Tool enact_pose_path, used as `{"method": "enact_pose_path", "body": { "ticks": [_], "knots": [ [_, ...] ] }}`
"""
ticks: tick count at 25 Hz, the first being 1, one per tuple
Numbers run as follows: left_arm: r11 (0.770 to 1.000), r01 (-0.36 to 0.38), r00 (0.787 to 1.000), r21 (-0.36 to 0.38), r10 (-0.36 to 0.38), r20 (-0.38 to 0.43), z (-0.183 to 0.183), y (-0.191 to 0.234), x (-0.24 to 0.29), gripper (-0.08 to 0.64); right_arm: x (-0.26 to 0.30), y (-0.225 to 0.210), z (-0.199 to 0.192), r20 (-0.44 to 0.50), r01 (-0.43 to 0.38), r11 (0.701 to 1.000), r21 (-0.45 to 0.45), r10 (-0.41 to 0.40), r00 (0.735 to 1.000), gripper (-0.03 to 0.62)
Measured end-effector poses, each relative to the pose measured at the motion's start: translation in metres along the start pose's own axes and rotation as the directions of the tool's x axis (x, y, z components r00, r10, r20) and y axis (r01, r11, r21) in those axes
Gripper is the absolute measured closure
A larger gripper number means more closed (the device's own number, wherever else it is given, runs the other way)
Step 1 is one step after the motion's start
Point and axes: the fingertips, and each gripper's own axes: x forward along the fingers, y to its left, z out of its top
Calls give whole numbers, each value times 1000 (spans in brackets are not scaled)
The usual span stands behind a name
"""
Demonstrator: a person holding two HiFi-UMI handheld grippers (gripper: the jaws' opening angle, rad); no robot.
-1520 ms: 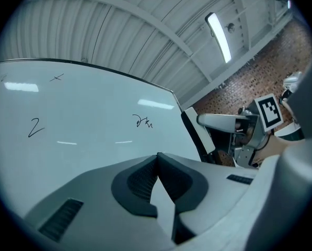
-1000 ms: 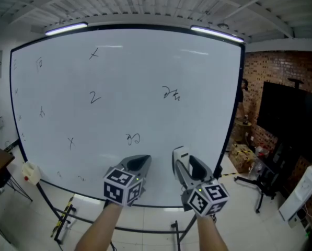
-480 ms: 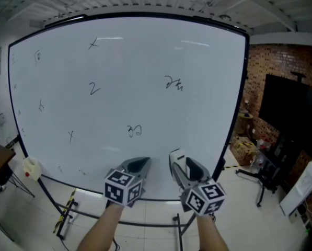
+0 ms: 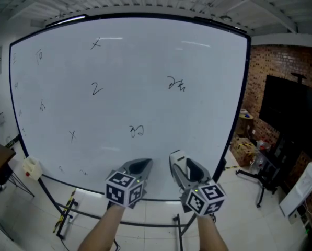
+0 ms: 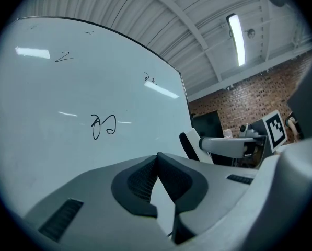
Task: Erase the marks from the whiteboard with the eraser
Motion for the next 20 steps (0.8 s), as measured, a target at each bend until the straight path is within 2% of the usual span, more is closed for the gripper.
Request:
{"method": "enact_pose_path", "body": {
  "ticks": [20],
  "knots": [
    [999, 27, 1000, -21, -27, 7, -2, -9, 2, 560, -1, 1, 3, -4, 8, 1000, -14, -9, 1000, 374]
  ]
}}
